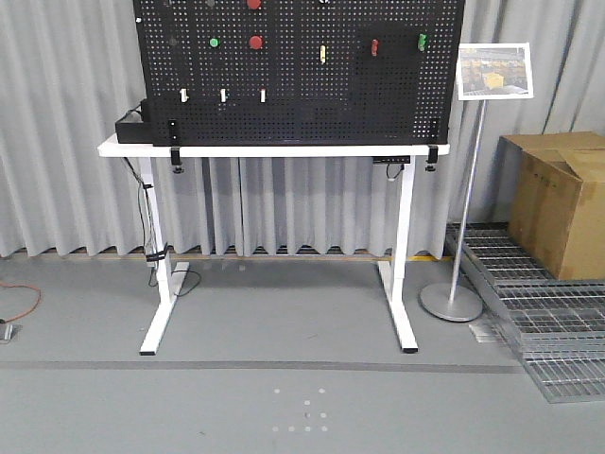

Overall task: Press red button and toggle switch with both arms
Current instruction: 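Drive the base forward toward the black pegboard on the table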

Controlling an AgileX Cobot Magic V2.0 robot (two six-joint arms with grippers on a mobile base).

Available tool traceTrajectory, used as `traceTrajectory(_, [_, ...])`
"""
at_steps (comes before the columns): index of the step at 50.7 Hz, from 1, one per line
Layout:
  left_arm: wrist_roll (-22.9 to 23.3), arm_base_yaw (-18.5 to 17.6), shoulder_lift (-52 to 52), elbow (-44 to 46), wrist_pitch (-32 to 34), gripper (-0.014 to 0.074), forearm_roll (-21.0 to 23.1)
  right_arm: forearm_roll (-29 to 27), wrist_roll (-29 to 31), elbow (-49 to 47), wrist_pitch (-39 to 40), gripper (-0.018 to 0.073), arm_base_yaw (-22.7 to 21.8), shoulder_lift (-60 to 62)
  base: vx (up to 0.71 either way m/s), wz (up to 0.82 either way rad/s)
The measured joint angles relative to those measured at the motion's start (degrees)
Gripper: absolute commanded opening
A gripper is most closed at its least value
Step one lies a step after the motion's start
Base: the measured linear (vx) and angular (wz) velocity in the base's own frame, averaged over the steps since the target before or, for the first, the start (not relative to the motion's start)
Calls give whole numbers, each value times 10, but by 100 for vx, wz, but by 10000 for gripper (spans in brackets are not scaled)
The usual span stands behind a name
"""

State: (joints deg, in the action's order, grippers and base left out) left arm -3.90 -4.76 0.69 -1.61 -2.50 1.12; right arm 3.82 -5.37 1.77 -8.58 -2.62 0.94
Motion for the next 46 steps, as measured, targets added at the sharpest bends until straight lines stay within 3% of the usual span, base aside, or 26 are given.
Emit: traceTrajectory(46, [0,0,0,0,0,1,0,0,0,0,0,-3,0,0,2,3])
